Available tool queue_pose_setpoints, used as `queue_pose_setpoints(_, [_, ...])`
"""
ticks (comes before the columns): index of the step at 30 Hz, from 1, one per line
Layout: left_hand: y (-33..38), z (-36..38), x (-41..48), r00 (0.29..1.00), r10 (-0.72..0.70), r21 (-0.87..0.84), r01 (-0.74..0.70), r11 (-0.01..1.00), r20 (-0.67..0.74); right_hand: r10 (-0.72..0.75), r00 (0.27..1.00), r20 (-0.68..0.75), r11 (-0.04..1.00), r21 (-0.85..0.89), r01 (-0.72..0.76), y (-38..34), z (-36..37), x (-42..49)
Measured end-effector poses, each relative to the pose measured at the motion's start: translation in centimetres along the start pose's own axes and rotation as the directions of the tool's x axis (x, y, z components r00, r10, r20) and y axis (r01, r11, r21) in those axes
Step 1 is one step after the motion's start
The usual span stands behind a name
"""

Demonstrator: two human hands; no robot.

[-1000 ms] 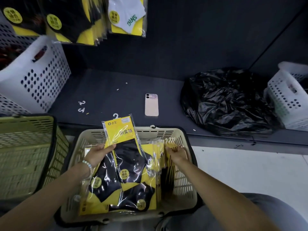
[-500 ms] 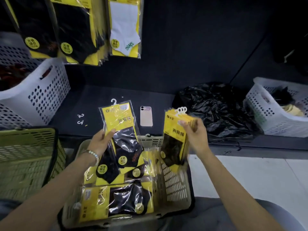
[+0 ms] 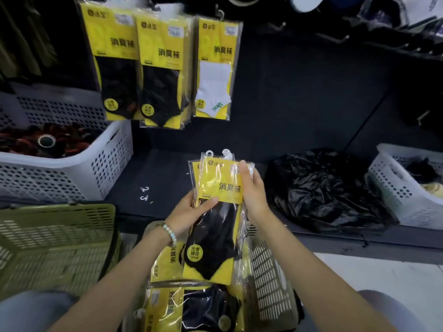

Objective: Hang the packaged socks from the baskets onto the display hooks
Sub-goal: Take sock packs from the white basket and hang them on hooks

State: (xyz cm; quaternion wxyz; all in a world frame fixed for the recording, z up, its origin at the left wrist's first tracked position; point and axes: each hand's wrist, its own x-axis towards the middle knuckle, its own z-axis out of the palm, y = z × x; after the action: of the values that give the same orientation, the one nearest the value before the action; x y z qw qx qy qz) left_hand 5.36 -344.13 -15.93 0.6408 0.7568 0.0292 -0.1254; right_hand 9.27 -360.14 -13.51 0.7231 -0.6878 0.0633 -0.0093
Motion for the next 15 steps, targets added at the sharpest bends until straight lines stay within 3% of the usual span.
queue_pose_setpoints(5, [-0.2, -1.4, 0.3, 0.981, 0.191, 0.017, -0.191, 0.982, -0.038, 0.001, 0.975, 0.223, 1.000, 0.000, -0.001, -0.6, 0.7, 0.0])
queue_pose_setpoints(8, [-0.7, -1.8, 0.7, 0.968, 0.251, 0.059, -0.252, 0.966, 0.026, -0.048, 0.936, 0.348, 0.995, -0.066, 0.076, 0.2, -1.0, -0.3])
queue_pose_setpoints(12, [-3.4, -1.1, 1.1, 0.969, 0.176, 0.166, -0.206, 0.965, 0.175, 0.047, 0.906, 0.421, 0.974, -0.222, 0.053, 3.9, -2.6, -1.5])
queue_pose_setpoints(15, [-5.7, -0.6, 1.4, 0.976, 0.095, 0.254, -0.145, 0.956, 0.197, 0.156, 0.898, 0.411, 0.945, -0.326, -0.015, 6.6, -3.2, -2.4])
